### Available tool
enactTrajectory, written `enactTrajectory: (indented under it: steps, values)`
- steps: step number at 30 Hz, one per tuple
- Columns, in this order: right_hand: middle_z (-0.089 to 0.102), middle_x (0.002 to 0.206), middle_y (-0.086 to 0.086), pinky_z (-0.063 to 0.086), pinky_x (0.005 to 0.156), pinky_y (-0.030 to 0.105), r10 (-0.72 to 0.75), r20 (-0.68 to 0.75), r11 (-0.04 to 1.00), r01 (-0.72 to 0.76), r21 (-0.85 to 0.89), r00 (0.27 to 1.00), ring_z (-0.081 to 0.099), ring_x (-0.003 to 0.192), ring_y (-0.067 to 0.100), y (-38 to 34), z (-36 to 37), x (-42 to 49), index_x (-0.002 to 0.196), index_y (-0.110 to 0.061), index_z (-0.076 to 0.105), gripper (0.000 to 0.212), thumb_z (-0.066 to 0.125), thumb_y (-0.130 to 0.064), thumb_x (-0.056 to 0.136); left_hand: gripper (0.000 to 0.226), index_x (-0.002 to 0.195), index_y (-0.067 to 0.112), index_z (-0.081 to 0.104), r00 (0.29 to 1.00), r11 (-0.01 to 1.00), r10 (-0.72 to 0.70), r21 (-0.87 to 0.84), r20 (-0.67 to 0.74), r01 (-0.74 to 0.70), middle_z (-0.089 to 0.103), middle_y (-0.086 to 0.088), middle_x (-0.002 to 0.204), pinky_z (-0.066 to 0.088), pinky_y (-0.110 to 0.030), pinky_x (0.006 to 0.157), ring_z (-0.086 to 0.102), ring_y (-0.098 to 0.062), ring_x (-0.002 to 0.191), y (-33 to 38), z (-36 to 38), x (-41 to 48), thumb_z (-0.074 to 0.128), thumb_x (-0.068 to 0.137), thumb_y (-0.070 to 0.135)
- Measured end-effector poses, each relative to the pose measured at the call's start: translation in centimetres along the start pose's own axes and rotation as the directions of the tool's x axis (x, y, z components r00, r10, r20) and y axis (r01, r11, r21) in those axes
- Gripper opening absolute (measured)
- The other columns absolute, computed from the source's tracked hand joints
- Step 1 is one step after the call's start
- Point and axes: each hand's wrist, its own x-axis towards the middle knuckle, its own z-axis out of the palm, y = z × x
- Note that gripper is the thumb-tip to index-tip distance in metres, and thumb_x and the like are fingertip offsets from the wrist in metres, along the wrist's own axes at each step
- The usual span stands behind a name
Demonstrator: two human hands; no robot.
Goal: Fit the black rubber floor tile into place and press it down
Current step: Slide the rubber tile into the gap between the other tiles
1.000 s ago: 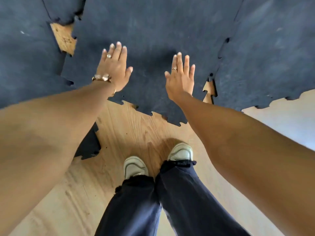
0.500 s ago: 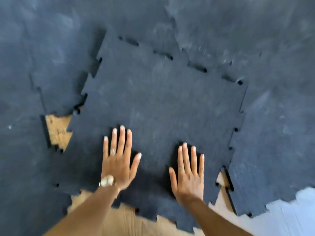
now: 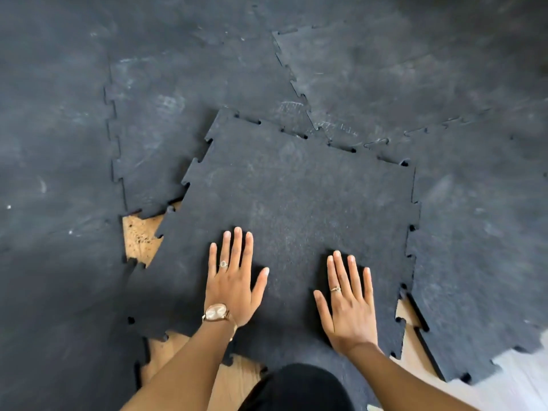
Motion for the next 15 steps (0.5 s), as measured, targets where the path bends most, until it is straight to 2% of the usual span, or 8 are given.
enactTrajectory:
  steps: [4,6,8,9,11,13,14,15]
  values:
    - [0.013,0.161,0.003,0.008,0.118,0.050,-0.012,-0.039,1.000,0.011,-0.023,0.999,0.003,0.149,0.024,0.2,0.5,0.0,0.152,-0.011,0.017,0.066,0.019,-0.050,0.099,0.066,0.124,0.008,0.058,0.990,0.997,0.081,0.014,-0.111,-0.080,0.056,-0.017,0.129,0.031,-0.047,0.108,0.054,-0.040,0.119,-1.2,-0.4,2.5,0.038,0.087,0.059]
    - [0.011,0.161,0.002,0.006,0.118,0.049,-0.044,-0.022,0.998,0.043,-0.054,0.999,0.001,0.149,0.023,0.7,0.6,0.0,0.153,-0.012,0.015,0.067,0.015,-0.052,0.099,0.076,0.126,0.010,0.053,0.993,1.000,-0.009,-0.018,-0.116,0.007,0.051,-0.017,0.131,0.024,-0.050,0.111,0.046,-0.041,0.125,-2.4,-1.0,4.5,0.037,0.083,0.071]
    - [0.009,0.161,0.002,0.005,0.118,0.050,-0.062,0.010,0.995,0.063,-0.081,0.998,0.000,0.149,0.024,1.1,0.8,0.0,0.153,-0.012,0.013,0.069,0.012,-0.055,0.099,0.099,0.144,0.012,0.034,0.972,0.971,-0.224,-0.099,-0.070,0.216,0.029,-0.020,0.151,0.006,-0.053,0.117,0.018,-0.042,0.143,-3.3,-1.0,5.8,0.039,0.075,0.083]
    - [0.009,0.161,0.003,0.005,0.117,0.050,-0.053,0.029,0.995,0.055,-0.084,0.998,0.000,0.149,0.024,1.1,0.7,0.1,0.153,-0.012,0.013,0.070,0.011,-0.056,0.098,0.106,0.149,0.013,0.025,0.947,0.942,-0.316,-0.140,-0.058,0.305,0.018,-0.021,0.156,-0.002,-0.052,0.118,0.007,-0.041,0.146,-3.3,-0.8,6.2,0.040,0.073,0.085]
    - [0.005,0.161,0.002,-0.002,0.117,0.048,-0.044,0.075,0.996,0.049,-0.071,0.996,-0.005,0.148,0.024,1.0,0.1,0.3,0.153,-0.013,0.008,0.074,0.003,-0.060,0.096,0.102,0.151,0.014,0.021,0.881,0.868,-0.463,-0.254,-0.099,0.427,0.011,-0.025,0.158,-0.006,-0.053,0.117,0.002,-0.042,0.147,-3.1,-0.9,6.7,0.040,0.077,0.082]
    - [-0.010,0.161,0.000,-0.016,0.115,0.043,-0.065,0.091,0.997,0.069,-0.046,0.994,-0.021,0.145,0.022,1.1,-0.5,0.4,0.152,-0.017,-0.007,0.079,-0.009,-0.066,0.090,0.090,0.151,0.012,0.021,0.727,0.707,-0.668,-0.440,-0.160,0.554,0.007,-0.027,0.159,-0.005,-0.052,0.118,-0.001,-0.040,0.148,-3.2,-1.3,7.4,0.037,0.086,0.073]
    - [-0.018,0.160,0.000,-0.024,0.113,0.040,-0.058,0.110,0.998,0.060,-0.020,0.992,-0.030,0.141,0.020,1.3,-0.8,0.6,0.150,-0.021,-0.014,0.080,-0.010,-0.069,0.086,0.089,0.153,0.012,0.018,0.659,0.620,-0.743,-0.495,-0.121,0.608,0.005,-0.025,0.160,-0.007,-0.051,0.119,-0.004,-0.037,0.149,-3.4,-1.4,7.9,0.034,0.089,0.071]
    - [-0.027,0.157,0.001,-0.029,0.109,0.039,-0.021,0.120,1.000,0.019,0.013,0.993,-0.036,0.138,0.021,1.2,-1.0,0.7,0.149,-0.024,-0.017,0.084,-0.008,-0.073,0.082,0.089,0.154,0.013,0.015,0.629,0.583,-0.773,-0.483,-0.082,0.653,0.004,-0.023,0.161,-0.009,-0.051,0.119,-0.008,-0.035,0.149,-3.7,-1.4,8.2,0.031,0.089,0.072]
